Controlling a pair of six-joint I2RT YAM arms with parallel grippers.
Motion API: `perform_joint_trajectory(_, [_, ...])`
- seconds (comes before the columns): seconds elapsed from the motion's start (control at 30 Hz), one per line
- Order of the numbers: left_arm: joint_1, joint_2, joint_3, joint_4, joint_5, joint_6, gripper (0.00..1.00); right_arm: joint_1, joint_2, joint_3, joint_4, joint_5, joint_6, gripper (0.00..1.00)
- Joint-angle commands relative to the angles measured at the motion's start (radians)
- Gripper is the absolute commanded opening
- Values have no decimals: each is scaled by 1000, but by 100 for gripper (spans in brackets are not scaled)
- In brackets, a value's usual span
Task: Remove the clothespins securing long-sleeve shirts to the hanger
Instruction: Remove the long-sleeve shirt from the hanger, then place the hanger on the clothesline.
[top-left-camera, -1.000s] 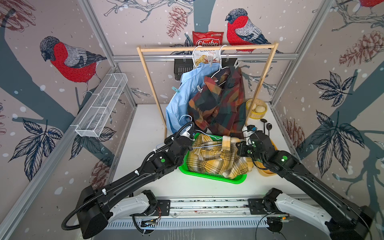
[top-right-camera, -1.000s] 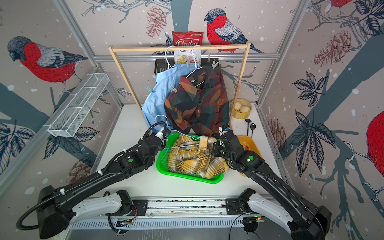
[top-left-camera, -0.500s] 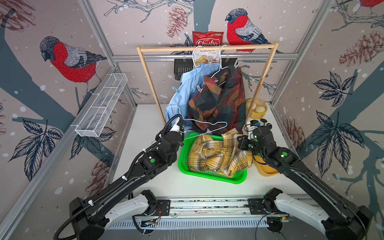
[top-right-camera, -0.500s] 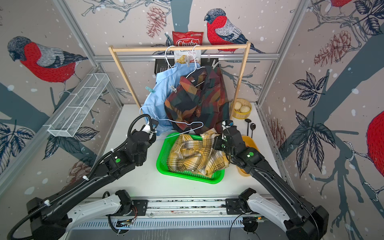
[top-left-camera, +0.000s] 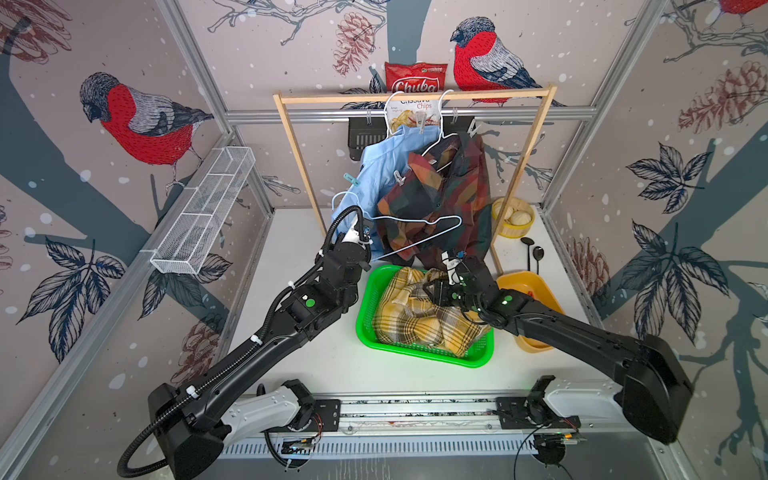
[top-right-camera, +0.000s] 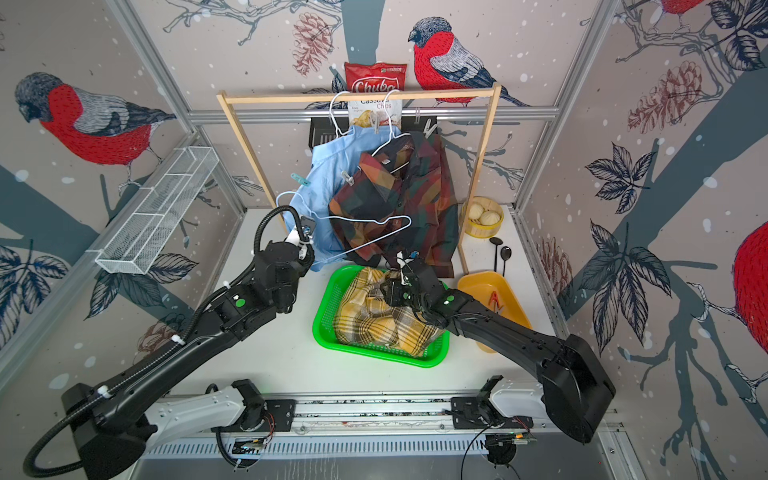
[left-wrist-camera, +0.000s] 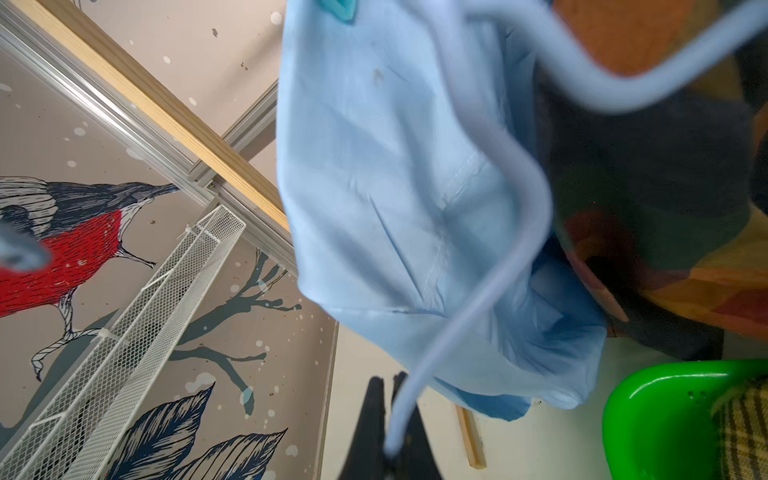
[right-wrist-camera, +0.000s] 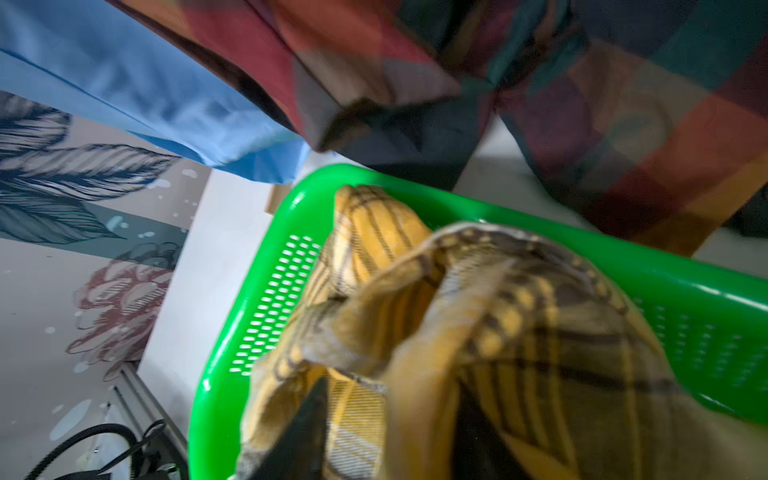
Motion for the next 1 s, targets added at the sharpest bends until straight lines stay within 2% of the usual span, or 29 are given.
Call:
perform_joint_trajectory(0.0, [9, -4, -22, 60, 45, -15, 0, -37, -123, 55, -48, 46, -82, 76])
perform_joint_trajectory(0.07, [10, -4, -35, 78, 62, -1, 0, -70, -206, 78, -111, 80, -111, 81])
perform_joint_trajectory(0.13, [10, 7, -35, 81, 93, 8, 0, -113, -266, 113, -174, 63, -141, 86])
perform_joint_trajectory(0.33, [8, 66, 4, 36, 189, 21, 0, -230, -372, 142, -208, -81, -185, 92])
perform_joint_trajectory(0.47, [9, 66, -9, 44, 268, 10, 0, -328, -419, 109, -117, -233, -159, 93])
perform_joint_trajectory(0.53, [9, 60, -18, 41, 305, 8, 0, -365, -410, 98, -62, -318, -134, 90])
perform_joint_trajectory(0.73, [9, 19, -43, 62, 382, 4, 0, -368, -348, 121, -1, -385, -119, 77])
perform_joint_trajectory(0.97, [9, 31, -43, 64, 397, 0, 0, -363, -316, 110, 88, -451, -75, 53])
